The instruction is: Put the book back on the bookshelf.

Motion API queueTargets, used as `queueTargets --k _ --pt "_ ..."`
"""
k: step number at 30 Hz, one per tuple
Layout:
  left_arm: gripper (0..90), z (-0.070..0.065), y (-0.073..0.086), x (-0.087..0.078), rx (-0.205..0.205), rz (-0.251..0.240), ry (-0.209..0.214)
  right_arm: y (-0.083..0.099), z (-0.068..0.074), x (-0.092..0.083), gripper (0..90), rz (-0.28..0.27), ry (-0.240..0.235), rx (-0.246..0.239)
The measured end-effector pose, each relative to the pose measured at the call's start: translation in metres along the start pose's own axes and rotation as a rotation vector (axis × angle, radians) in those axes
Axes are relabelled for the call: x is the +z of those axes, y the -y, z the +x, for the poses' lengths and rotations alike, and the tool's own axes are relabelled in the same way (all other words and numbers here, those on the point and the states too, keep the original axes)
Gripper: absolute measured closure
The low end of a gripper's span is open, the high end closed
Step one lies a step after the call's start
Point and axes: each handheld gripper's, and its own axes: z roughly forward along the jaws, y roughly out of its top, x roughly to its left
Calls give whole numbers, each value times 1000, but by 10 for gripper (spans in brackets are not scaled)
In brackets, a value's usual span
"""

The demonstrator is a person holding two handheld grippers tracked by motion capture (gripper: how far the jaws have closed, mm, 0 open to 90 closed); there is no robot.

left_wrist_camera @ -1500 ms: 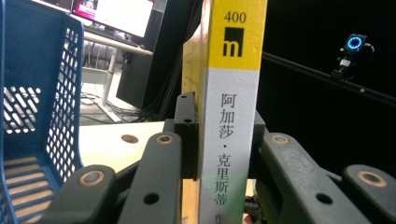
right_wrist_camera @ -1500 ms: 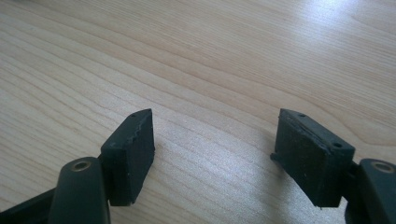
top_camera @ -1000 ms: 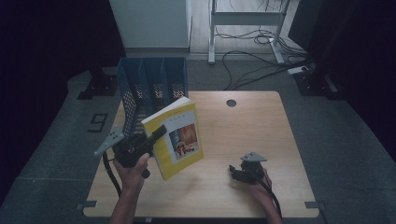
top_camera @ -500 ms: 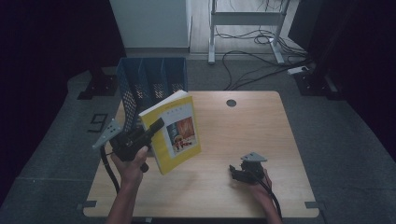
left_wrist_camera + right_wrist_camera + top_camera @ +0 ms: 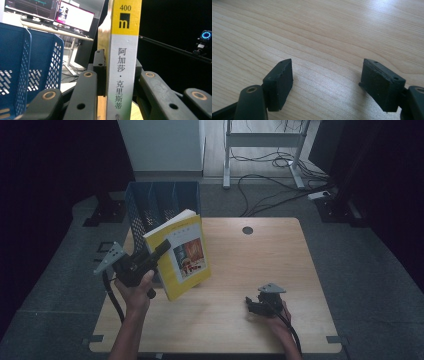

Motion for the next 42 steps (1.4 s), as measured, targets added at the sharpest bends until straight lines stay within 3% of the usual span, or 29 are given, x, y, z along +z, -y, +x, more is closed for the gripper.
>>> queueTargets --k 12,23,42 --pt "757 10 -4 10 -15 5 -41 0 0 0 245 2 2 1" --pt "756 12 -14 19 10 1 -73 0 0 0 242 2 2 1" --pt "756 24 -21 34 19 9 -133 0 0 0 240 2 4 0"
